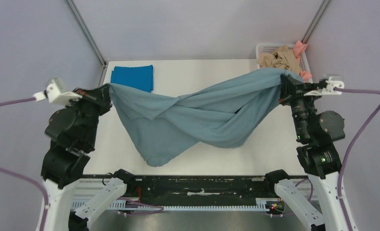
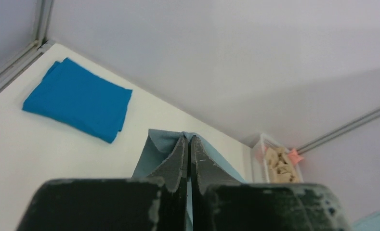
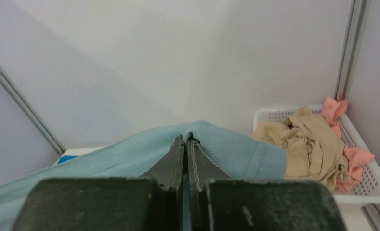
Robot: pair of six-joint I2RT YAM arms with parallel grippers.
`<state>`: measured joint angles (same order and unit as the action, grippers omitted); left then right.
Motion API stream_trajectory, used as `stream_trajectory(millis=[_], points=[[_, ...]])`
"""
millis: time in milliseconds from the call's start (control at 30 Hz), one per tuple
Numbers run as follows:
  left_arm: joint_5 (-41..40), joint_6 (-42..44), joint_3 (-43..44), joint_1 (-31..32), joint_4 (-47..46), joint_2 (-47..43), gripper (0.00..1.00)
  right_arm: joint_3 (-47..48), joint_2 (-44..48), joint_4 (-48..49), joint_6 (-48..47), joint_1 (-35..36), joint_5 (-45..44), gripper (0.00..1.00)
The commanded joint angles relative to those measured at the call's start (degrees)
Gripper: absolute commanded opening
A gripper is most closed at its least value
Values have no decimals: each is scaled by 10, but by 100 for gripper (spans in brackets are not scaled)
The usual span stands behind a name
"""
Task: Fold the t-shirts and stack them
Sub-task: Flatten out the tshirt
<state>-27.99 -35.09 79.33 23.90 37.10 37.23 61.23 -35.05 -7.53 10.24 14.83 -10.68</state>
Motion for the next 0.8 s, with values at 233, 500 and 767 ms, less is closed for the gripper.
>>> stream_trajectory(millis=[233,500,767], points=[[73,-26,-125,-105,-44,390,47,-117,-328,-16,23,-35,-107,5],[235,-16,-85,-172,-46,556,78,-72,-485,-6,46,-54,-110,98],[342,10,-161,-171,-101,521,82,-195,-409,38,56,-54,-68,98]])
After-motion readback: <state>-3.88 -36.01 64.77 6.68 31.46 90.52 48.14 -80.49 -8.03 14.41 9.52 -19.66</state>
